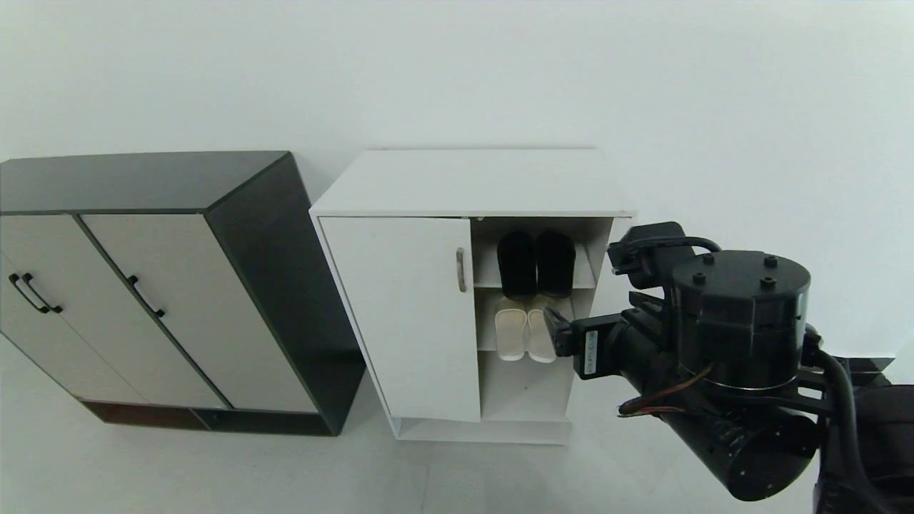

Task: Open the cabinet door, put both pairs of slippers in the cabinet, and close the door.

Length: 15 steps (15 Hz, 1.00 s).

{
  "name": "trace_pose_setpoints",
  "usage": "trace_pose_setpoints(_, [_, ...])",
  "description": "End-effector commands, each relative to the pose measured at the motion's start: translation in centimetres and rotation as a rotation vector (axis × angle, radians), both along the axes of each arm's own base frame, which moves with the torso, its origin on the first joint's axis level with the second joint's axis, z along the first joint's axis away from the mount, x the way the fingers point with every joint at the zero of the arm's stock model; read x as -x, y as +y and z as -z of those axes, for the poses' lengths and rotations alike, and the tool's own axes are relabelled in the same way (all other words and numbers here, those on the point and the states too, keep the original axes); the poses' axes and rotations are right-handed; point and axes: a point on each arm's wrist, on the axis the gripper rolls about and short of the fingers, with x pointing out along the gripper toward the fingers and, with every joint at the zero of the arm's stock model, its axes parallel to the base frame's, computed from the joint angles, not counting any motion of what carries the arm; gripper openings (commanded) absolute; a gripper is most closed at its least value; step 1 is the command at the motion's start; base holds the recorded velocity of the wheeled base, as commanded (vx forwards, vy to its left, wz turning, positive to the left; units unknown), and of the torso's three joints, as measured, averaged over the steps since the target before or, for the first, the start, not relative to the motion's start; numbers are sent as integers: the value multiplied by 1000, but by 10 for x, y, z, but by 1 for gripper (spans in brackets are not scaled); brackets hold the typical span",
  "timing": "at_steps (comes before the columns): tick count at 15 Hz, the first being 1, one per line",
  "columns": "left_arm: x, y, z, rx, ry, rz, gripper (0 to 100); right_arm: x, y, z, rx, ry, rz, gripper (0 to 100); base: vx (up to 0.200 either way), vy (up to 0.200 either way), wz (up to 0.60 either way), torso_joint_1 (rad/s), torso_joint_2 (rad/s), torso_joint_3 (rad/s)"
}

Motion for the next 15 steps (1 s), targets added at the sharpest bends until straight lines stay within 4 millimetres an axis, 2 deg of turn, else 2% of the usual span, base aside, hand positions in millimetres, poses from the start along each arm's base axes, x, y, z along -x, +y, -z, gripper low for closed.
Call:
trace_pose_setpoints(1, [0, 0, 0, -1, 1, 1, 0, 1, -1, -2, -7, -7, -3, 100, 0, 0, 0, 232, -554, -320])
trace_pose_setpoints(5, [0, 0, 0, 0, 1, 1, 0, 1, -1, 0, 8, -6, -6, 100, 0, 0, 0, 90, -199, -116])
trace_pose_setpoints(14, [0, 0, 0, 0, 1, 1, 0, 1, -2, 1, 14, -5, -8, 100, 0, 0, 0, 0, 0, 0])
trace_pose_setpoints(15, [0, 0, 0, 0, 1, 1, 0, 1, -2, 1, 19, -5, -7, 100, 0, 0, -600, 7, 2, 7])
